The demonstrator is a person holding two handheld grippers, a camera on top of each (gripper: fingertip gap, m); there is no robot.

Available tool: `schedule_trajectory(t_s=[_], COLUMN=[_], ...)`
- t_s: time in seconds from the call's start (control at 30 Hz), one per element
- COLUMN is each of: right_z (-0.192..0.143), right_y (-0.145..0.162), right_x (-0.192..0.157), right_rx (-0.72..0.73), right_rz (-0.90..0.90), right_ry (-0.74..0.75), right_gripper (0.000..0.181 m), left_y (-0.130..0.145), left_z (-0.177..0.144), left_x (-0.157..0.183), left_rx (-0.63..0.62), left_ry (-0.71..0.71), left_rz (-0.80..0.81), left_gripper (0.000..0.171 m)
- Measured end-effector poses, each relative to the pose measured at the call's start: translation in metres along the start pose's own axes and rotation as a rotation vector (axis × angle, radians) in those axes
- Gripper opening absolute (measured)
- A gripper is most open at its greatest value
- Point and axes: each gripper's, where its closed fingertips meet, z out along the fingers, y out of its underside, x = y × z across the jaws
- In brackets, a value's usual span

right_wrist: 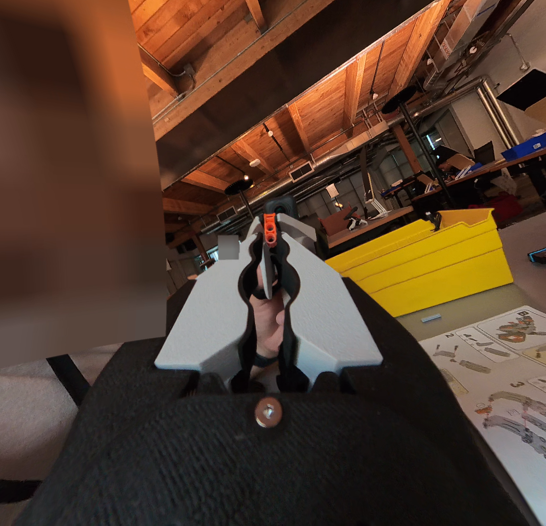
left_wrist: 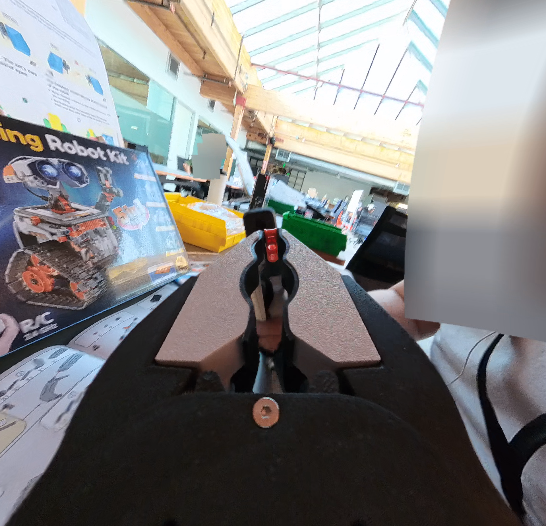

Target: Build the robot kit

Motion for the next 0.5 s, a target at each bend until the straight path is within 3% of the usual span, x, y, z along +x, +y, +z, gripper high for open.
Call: schedule_trajectory(t_s=[0.07, 0.17, 0.33, 0.4, 0.5], right_z=[-0.004, -0.014, -0.030, -0.031, -0.030], right_y=[-0.001, 0.011, 0.045, 0.050, 0.052], right_x=[0.003, 0.008, 0.019, 0.022, 0.030], right_rx=[-0.094, -0.329, -0.719, -0.768, -0.785], right_rz=[-0.064, -0.321, -1.032, -1.184, -1.212], right_ry=[0.027, 0.095, 0.196, 0.229, 0.270], right_gripper=[0.017, 0.021, 0.046, 0.043, 0.040], left_y=[0.009, 0.023, 0.042, 0.047, 0.054], left_z=[0.000, -0.001, -0.007, -0.011, -0.015], left_x=[-0.007, -0.011, -0.018, -0.017, -0.020], left_rx=[-0.089, -0.212, -0.329, -0.376, -0.421], left_ry=[-0.044, -0.044, -0.006, 0.032, 0.017], left_rz=[0.038, -0.002, -0.283, -0.361, -0.364], left_gripper=[0.005, 0.005, 0.005, 0.005, 0.005])
